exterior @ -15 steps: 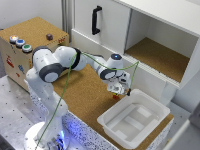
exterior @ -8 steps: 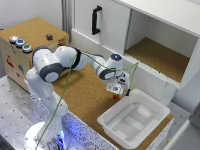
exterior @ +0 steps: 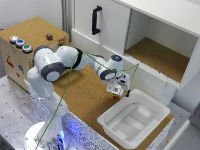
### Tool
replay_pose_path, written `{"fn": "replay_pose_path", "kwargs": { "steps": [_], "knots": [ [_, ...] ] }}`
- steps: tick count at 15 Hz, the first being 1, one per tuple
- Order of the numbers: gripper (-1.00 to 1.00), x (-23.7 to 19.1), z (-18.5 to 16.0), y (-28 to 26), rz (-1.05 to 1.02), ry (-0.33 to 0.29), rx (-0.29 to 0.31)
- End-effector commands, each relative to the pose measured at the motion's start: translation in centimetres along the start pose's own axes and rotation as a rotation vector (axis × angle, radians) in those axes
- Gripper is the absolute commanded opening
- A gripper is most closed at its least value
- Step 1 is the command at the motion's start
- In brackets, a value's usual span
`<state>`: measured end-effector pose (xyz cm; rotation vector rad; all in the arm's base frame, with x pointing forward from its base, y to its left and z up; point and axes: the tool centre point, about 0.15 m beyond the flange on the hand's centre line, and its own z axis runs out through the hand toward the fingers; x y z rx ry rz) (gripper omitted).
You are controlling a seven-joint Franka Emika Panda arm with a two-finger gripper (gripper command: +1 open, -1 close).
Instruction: Put the grasped yellow block on top of the pink block
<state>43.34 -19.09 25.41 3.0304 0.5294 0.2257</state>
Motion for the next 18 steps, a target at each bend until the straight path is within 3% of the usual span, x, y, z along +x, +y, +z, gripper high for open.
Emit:
{"fn": "replay_pose_path", "kwargs": {
  "steps": [1, 5, 17, 18],
  "knots": [
    [1.00, 2.0, -4.3, -0.2, -0.010, 0.068, -0.011],
    [1.00, 3.3, -9.0, -1.3, -0.029, 0.124, -0.056],
    [1.00, 3.3, -9.0, -1.3, -0.029, 0.124, -0.056],
    [1.00, 3.3, -9.2, -1.1, -0.045, 0.152, -0.055]
  ]
}}
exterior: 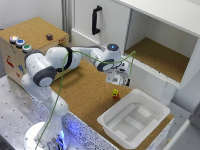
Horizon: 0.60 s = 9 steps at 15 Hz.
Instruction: Put the grasped yellow block on top of the pink block
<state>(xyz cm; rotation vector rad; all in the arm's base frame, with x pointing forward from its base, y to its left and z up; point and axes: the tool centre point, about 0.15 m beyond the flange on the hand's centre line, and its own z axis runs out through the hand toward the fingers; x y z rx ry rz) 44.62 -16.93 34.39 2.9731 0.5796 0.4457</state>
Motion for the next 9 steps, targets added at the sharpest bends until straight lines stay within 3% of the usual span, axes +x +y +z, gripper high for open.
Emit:
{"fn": "replay_pose_path", "kwargs": {
  "steps": [1, 5, 8, 9],
  "knots": [
    [1.00, 0.9, -1.7, -0.9, -0.043, 0.028, -0.018],
    [1.00, 2.5, -7.6, -8.5, -0.290, 0.106, -0.001],
    [1.00, 4.0, -11.8, -15.0, -0.399, 0.179, 0.059],
    [1.00, 4.7, -13.4, -17.5, -0.422, 0.195, 0.118]
  ]
}}
